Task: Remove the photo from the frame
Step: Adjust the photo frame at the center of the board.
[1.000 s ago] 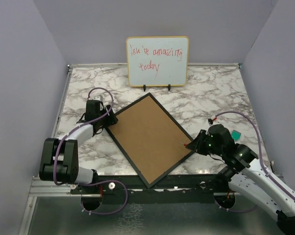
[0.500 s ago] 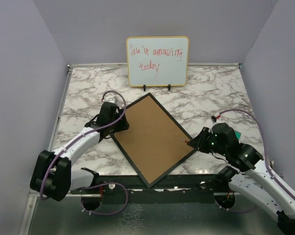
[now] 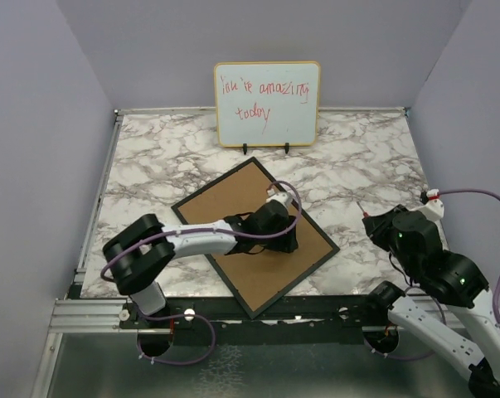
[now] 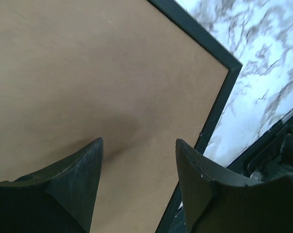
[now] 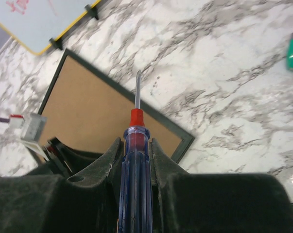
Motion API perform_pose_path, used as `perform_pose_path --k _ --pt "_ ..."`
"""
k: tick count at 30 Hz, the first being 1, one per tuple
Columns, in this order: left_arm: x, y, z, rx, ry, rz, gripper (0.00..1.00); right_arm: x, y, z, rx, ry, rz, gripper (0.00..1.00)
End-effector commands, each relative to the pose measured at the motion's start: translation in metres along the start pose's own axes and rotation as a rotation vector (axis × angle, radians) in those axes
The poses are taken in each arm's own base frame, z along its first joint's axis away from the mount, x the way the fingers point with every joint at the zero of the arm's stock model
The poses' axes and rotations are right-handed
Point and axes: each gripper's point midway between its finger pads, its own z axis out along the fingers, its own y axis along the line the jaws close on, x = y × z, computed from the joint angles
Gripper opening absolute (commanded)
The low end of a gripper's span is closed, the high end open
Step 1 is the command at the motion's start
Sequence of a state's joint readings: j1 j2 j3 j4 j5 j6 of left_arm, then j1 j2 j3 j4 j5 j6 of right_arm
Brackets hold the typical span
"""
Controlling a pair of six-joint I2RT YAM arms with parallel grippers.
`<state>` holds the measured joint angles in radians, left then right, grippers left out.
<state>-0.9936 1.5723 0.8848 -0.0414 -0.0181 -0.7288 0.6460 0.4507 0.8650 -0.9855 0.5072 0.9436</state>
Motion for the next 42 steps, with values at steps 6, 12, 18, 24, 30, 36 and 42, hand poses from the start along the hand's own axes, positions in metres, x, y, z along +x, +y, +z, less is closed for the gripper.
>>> perform_pose_path --k 6,12,18,24,30,36,42 --pt "0.006 -0.102 0.075 0.201 -0.023 -0.027 0.62 -0.037 -0.024 0.005 0.239 -0.147 -0.063 0.0" --pt "0.022 -0.124 0.117 0.264 0.013 -0.097 0.62 -0.05 -0.027 -0.003 0.257 -0.198 -0.023 0.01" --pt "0.014 -0.15 0.161 0.309 -0.006 -0.153 0.62 -0.052 -0.023 -0.007 0.222 -0.196 -0.009 0.01" --pt "-0.025 -0.161 0.201 0.345 -0.086 -0.249 0.62 -0.056 -0.027 -0.013 0.226 -0.212 0.011 0.01" --pt "-0.061 -0.159 0.22 0.405 -0.105 -0.252 0.62 -0.067 -0.031 -0.022 0.25 -0.241 0.002 0.01" --pt "-0.061 -0.143 0.171 0.383 -0.109 -0.085 0.64 -0.065 -0.028 -0.018 0.241 -0.234 -0.009 0.01" --pt "-0.042 -0.107 0.108 0.177 -0.079 0.146 0.67 -0.058 -0.023 -0.014 0.208 -0.208 -0.01 0.01"
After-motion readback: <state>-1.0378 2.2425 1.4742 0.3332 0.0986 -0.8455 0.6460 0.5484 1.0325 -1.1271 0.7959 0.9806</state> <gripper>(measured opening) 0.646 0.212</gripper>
